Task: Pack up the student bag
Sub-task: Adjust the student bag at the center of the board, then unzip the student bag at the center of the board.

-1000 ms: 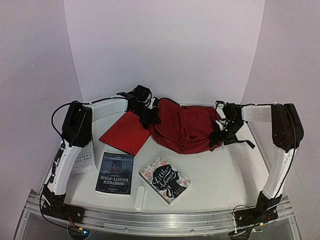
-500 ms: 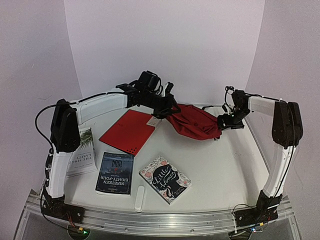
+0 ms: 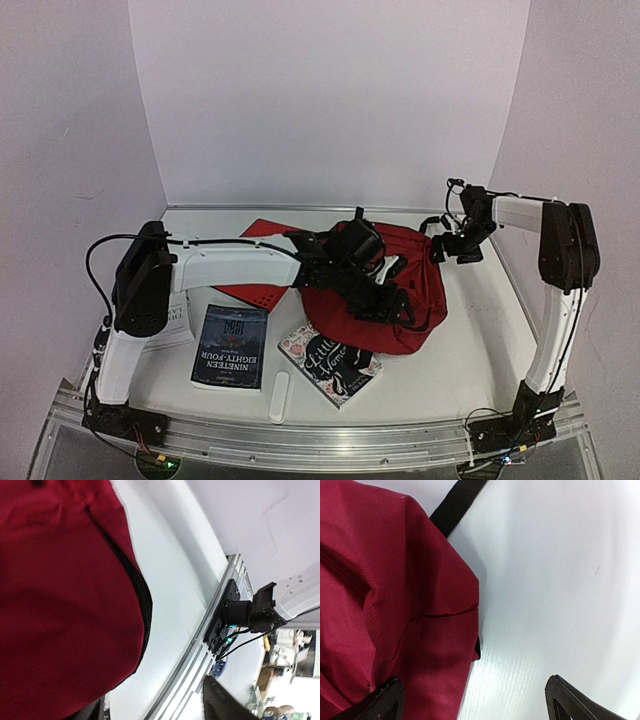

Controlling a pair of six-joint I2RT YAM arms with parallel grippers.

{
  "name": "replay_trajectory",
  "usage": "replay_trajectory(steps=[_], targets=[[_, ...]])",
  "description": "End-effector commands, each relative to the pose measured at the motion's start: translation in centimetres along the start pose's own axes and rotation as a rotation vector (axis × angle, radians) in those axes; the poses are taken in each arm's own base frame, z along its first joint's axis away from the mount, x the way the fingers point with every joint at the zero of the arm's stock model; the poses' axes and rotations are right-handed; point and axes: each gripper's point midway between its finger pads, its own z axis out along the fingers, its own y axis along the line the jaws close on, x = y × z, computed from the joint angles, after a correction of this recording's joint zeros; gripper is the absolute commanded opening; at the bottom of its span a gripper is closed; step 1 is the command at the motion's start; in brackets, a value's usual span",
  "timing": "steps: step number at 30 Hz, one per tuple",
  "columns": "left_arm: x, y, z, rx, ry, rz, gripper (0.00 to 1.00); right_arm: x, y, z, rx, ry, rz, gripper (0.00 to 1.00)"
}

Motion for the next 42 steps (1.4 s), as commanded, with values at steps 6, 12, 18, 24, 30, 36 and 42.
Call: replay_trajectory(steps=[6, 12, 18, 24, 30, 36, 42], targets=[[-1.8, -1.8, -7.2, -0.028, -0.104, 0.127, 0.83, -2.4, 1.8, -5.5, -0.03, -0.119, -0.108, 0.98], [-3.9, 1.6, -13.5, -0.012, -0.235, 0.021, 0.83, -2.8, 4.6, -11.0, -0.112, -0.181, -0.17, 0.98], [-5.5, 9.4, -18.8, -0.179, -0.359, -0.083, 0.73, -2.1, 13.0, -13.8, -0.317, -0.196, -0.261, 0.98], [-4.1, 12.7, -15.9, -0.251, -0.258, -0.094, 0.59, 2.5, 23.3, -13.4, -0.586, -0.077, -0.412, 0.87], [-0.7, 16.5, -12.0, -0.253, -0.161, -0.184, 0.45, 10.4, 29.7, -10.8, -0.732, 0.12, -0.552, 0.67], [4.5, 19.1, -8.9, -0.306, -0.052, -0.242, 0.32, 13.3, 31.3, -8.4, -0.75, 0.205, -0.544, 0.59], [5.4, 18.8, -8.0, -0.296, -0.043, -0.25, 0.34, 18.5, 32.2, -4.6, -0.709, 0.302, -0.587, 0.53]])
